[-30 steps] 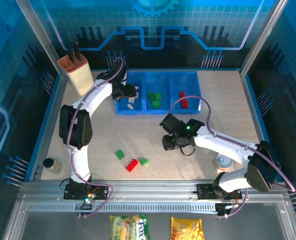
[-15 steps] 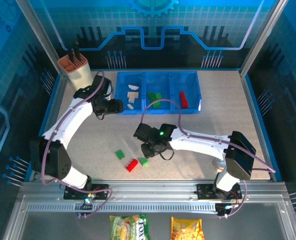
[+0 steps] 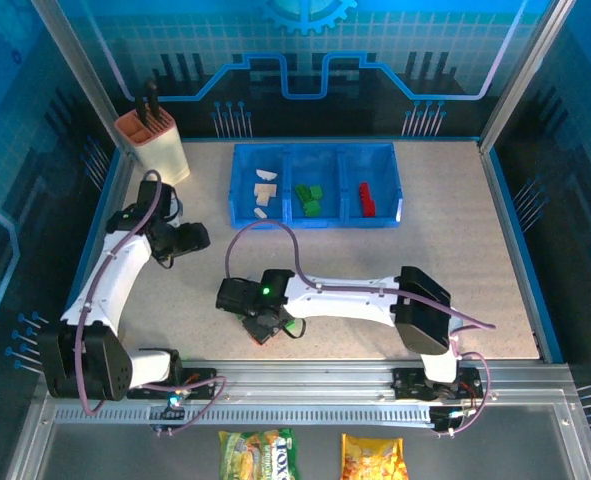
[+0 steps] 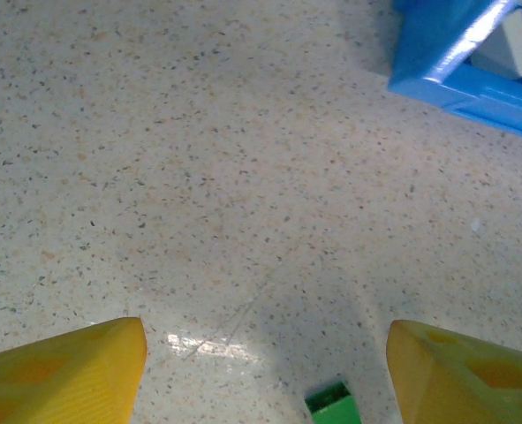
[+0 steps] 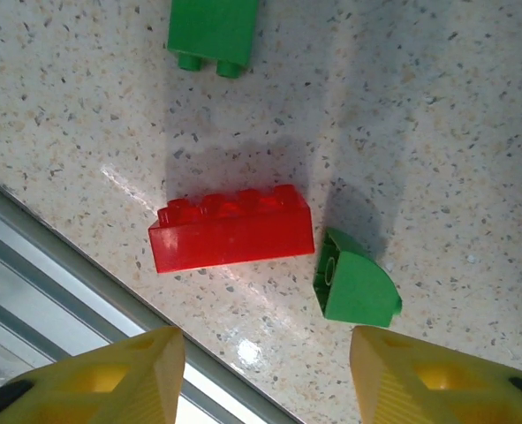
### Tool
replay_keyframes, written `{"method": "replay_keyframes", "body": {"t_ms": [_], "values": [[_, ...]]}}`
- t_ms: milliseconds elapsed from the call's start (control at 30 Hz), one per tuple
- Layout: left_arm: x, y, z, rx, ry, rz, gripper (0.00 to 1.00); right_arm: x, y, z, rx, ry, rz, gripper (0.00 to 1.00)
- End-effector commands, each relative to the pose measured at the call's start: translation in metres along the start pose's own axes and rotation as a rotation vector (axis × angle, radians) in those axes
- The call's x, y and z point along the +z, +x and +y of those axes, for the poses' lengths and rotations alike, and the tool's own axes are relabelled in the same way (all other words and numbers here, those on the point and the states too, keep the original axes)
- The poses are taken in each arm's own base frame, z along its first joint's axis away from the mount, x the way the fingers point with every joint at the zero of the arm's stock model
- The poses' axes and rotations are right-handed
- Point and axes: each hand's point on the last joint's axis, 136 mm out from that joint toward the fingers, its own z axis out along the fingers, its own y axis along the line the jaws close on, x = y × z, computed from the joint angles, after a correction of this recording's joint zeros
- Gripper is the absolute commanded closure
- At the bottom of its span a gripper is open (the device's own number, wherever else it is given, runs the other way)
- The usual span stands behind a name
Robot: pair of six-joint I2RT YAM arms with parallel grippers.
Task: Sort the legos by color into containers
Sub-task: Pick up the lego from the bottom-center of the table.
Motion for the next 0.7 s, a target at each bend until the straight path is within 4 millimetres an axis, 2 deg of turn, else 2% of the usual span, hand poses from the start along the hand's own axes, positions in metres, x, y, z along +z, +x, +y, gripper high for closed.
{"method": "replay_keyframes", "body": {"t_ms": [0, 167, 367, 667], "values": [[0.001, -0.009, -0.003, -0.022, 0.063, -0.056, 0.27, 0.004, 0.003, 0.004, -0.033, 0.018, 0.032, 0.40], [-0.005, -0.020, 0.001, -0.028, 0.066, -0.103, 0.27, 0.015, -0.002, 0.012, -0.032, 0.005, 0.032, 0.34], [-0.003, -0.019, 0.003, -0.028, 0.061, -0.101, 0.27, 0.029, -0.007, 0.019, 0.004, -0.012, 0.060, 0.33], [-0.002, -0.019, 0.002, -0.030, 0.069, -0.096, 0.27, 0.046, -0.005, 0.018, 0.024, -0.010, 0.101, 0.32]]}}
